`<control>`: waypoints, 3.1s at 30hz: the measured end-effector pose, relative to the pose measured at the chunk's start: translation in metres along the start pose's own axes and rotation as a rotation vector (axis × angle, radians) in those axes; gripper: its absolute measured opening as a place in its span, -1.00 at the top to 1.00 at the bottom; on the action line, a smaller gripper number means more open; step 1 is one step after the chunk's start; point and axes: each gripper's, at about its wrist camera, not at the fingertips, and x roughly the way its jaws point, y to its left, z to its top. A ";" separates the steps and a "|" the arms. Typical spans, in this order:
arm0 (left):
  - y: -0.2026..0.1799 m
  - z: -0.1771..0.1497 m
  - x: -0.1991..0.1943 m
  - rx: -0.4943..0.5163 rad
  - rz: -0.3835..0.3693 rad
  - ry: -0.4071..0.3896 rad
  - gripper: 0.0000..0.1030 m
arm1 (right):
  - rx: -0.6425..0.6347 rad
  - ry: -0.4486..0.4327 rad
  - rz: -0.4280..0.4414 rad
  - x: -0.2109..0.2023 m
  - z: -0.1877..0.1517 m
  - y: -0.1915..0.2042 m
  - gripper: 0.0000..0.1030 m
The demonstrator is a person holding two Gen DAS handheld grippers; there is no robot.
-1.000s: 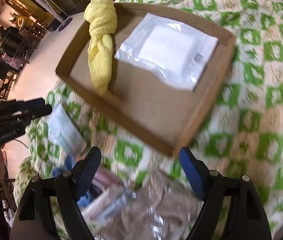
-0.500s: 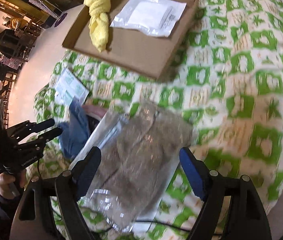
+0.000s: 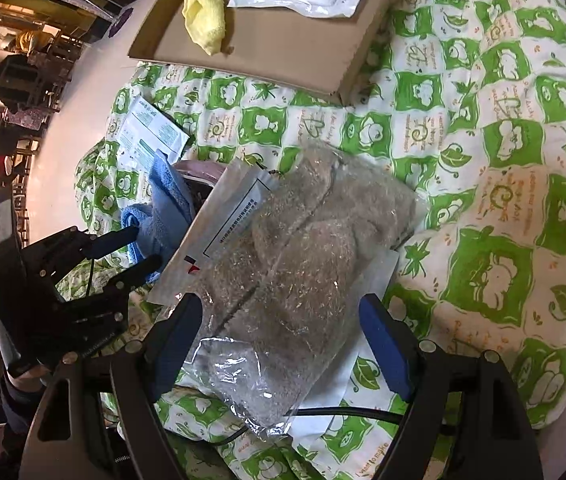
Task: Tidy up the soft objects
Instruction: 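Grasp the blue towel with the left gripper while the right gripper grasps the clear bag, then lift the blue towel and clear bag and carry both toward the cardboard tray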
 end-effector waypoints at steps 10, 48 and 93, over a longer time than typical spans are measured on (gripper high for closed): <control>-0.004 -0.001 -0.011 0.066 -0.047 -0.009 -0.06 | 0.088 0.018 0.063 0.011 0.005 -0.008 -0.57; -0.011 0.035 0.049 -0.021 0.008 0.045 -0.11 | 0.092 0.241 -0.173 0.054 0.060 0.020 -0.59; 0.043 0.000 -0.048 -0.138 -0.027 -0.097 -0.07 | -0.134 0.095 -0.350 -0.003 0.095 0.038 -0.30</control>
